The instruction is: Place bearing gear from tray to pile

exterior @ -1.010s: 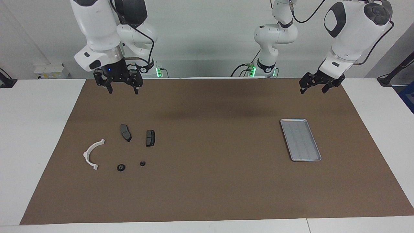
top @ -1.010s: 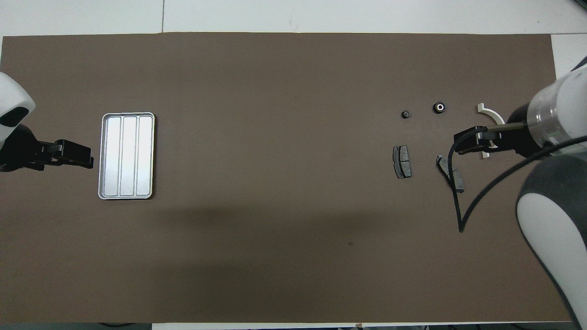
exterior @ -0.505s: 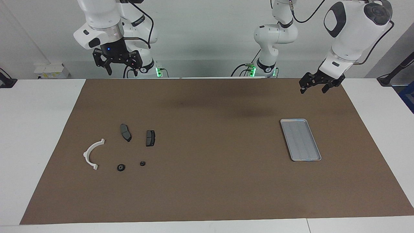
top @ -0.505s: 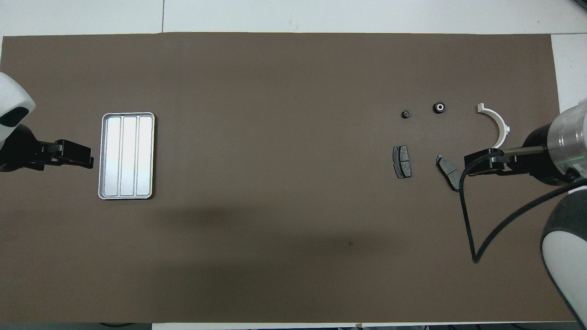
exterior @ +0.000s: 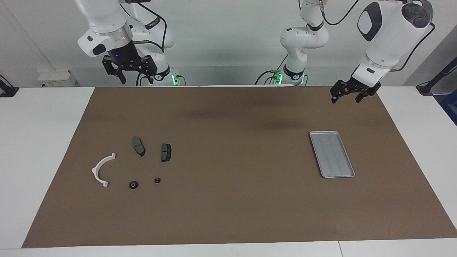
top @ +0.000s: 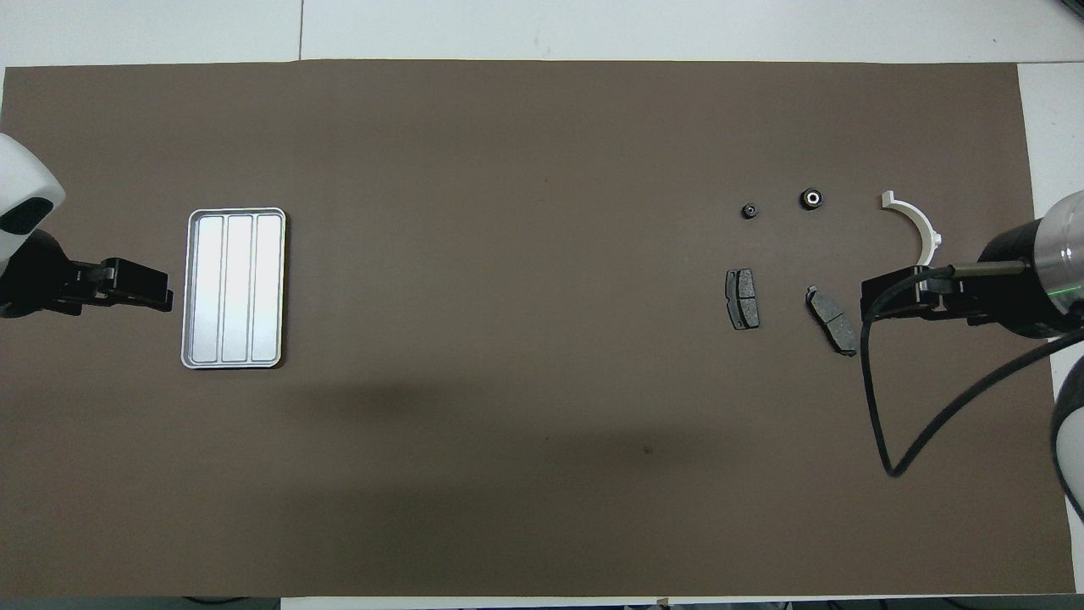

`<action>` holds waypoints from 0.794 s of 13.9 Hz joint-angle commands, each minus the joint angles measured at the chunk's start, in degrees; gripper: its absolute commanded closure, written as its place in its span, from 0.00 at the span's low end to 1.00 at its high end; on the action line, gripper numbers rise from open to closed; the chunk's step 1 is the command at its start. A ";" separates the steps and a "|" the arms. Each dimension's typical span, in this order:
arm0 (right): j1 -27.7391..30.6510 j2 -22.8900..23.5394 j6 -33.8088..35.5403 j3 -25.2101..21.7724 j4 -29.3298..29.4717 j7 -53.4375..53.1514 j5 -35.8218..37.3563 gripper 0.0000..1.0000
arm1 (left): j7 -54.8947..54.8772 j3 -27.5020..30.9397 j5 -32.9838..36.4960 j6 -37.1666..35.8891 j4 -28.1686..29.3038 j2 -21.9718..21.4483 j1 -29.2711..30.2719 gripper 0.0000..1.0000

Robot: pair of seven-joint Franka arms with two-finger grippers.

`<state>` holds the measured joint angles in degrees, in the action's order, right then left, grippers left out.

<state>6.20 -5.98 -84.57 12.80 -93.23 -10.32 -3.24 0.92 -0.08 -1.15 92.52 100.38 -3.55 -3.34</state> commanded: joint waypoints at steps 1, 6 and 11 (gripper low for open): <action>0.22 -0.44 -1.30 -0.32 -0.90 0.39 -1.25 0.00 | -0.21 0.43 -0.34 1.17 2.01 -1.72 -0.44 0.00; 0.66 -0.79 -1.65 -0.32 -1.43 0.39 -0.02 0.00 | -0.21 0.43 -0.34 1.09 2.01 -1.72 -0.44 0.00; 0.31 -0.79 -2.35 -0.23 -1.78 0.39 2.44 0.00 | -0.21 0.43 -0.34 1.17 2.01 -1.72 -0.44 0.00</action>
<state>6.35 -5.93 -85.63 12.42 -93.48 -10.32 -1.83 0.92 -0.08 -1.15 92.52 100.38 -3.56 -3.34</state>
